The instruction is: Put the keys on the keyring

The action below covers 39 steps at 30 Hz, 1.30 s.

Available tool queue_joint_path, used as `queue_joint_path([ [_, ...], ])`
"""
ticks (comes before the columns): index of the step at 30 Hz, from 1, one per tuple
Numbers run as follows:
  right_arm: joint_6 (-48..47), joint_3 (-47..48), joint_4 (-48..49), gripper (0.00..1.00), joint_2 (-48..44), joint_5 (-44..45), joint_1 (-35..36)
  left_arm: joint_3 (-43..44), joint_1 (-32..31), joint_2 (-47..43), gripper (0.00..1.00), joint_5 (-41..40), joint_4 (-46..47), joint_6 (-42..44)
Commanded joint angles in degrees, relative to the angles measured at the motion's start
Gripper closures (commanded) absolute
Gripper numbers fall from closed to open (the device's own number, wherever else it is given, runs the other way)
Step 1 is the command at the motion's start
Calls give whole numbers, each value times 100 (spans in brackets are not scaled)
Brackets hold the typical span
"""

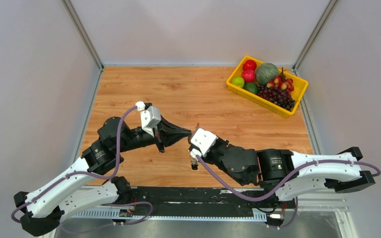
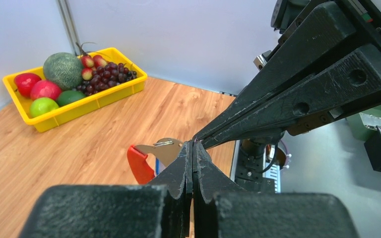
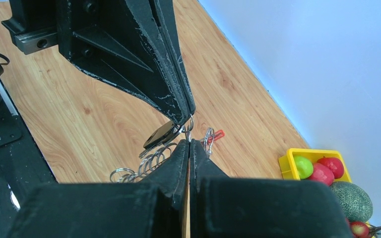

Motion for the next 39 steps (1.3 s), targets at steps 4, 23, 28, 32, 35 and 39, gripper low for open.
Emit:
queue_joint_path([
  [4, -119, 197, 310, 100, -101, 444, 214, 154, -4, -16, 100, -5, 130, -64],
  [23, -218, 166, 452, 100, -234, 544, 461, 196, -5, 103, 100, -53, 111, -90],
  [28, -100, 161, 446, 100, -466, 344, 493, 175, 1, 110, 100, -46, 114, -90],
  [32, -42, 89, 501, 100, -678, 221, 493, 126, -4, 67, 100, 83, 213, -78],
  [35, -44, -37, 620, 100, -810, 216, 499, 88, -4, 28, 98, 406, 346, -98],
  [39, -72, -205, 859, 100, -978, 115, 492, 32, -4, 11, 92, 946, 649, -224],
])
